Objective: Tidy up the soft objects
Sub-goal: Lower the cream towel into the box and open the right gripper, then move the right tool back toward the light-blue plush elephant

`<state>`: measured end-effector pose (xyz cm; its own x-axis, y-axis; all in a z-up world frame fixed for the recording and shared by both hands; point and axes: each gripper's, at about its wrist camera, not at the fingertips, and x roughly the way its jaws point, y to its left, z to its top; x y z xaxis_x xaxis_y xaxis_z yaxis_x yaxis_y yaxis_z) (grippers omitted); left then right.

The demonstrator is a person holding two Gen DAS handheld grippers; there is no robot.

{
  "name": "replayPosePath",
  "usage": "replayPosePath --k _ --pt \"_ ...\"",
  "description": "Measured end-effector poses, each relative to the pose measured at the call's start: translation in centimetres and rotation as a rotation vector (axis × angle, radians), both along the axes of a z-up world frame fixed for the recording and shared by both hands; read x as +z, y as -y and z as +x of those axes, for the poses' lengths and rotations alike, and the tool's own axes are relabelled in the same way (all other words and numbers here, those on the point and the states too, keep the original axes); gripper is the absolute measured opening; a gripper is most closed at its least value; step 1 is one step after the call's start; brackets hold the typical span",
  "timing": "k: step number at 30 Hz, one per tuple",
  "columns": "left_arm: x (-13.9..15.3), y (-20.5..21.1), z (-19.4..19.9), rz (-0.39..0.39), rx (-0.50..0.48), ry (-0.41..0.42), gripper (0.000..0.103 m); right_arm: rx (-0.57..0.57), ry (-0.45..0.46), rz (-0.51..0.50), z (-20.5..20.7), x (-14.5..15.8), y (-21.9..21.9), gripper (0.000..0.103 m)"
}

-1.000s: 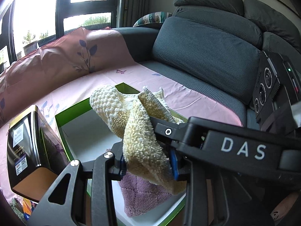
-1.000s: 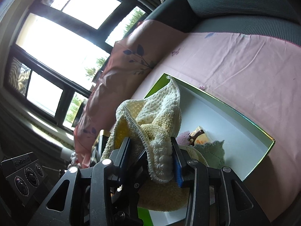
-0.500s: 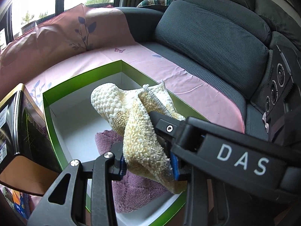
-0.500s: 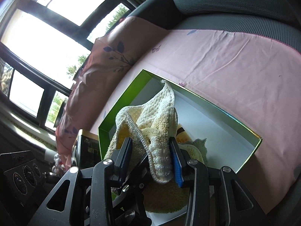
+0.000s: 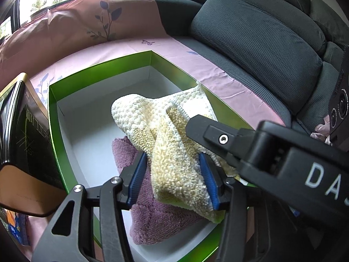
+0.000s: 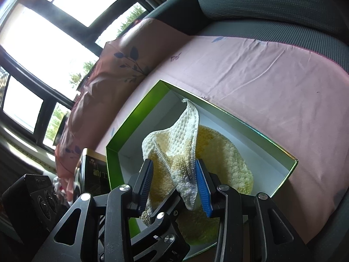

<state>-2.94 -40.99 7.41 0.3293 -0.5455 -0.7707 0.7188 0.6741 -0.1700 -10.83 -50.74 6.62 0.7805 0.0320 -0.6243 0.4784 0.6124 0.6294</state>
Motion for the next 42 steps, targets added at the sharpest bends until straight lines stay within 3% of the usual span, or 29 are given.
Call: replayPosePath --k 8,14,15,18,21,25,31,37,40,42 --pt "1.2 -0.7 -0.5 -0.042 0.002 0.010 0.069 -0.021 -0.025 0.010 -0.5 -0.2 0.3 0.042" --pt "3.2 -1.8 -2.0 -0.044 -0.006 0.124 0.078 -0.016 0.016 -0.009 -1.2 1.0 -0.2 0.042" --pt "3.5 -2.1 -2.2 -0.043 -0.004 0.141 0.078 -0.016 0.019 -0.016 -1.3 1.3 -0.3 0.044" --pt "4.6 -3.3 -2.7 -0.061 -0.008 0.168 0.080 -0.023 0.038 -0.042 -1.9 2.1 -0.9 0.062" --pt "6.0 -5.0 -3.1 -0.106 0.010 0.178 0.086 -0.020 0.069 -0.065 -2.6 3.1 -1.5 0.063" --pt "7.8 -7.9 -3.4 -0.166 0.040 0.193 0.086 -0.015 0.114 -0.095 -3.2 4.4 -2.4 0.076" --pt "9.7 -13.9 -3.6 -0.235 0.143 0.228 0.088 -0.011 0.153 -0.135 -3.3 5.9 -4.0 0.091" --pt "10.3 -21.3 -3.0 -0.290 0.310 0.228 0.089 0.017 0.170 -0.194 -3.0 7.3 -6.0 0.095" --pt "10.1 -25.2 -2.9 -0.311 0.386 0.234 0.102 0.032 0.172 -0.235 -2.7 8.1 -7.3 0.096" --pt "10.0 -27.7 -3.0 -0.319 0.448 0.250 0.102 0.044 0.176 -0.260 -2.5 8.4 -8.0 0.097"
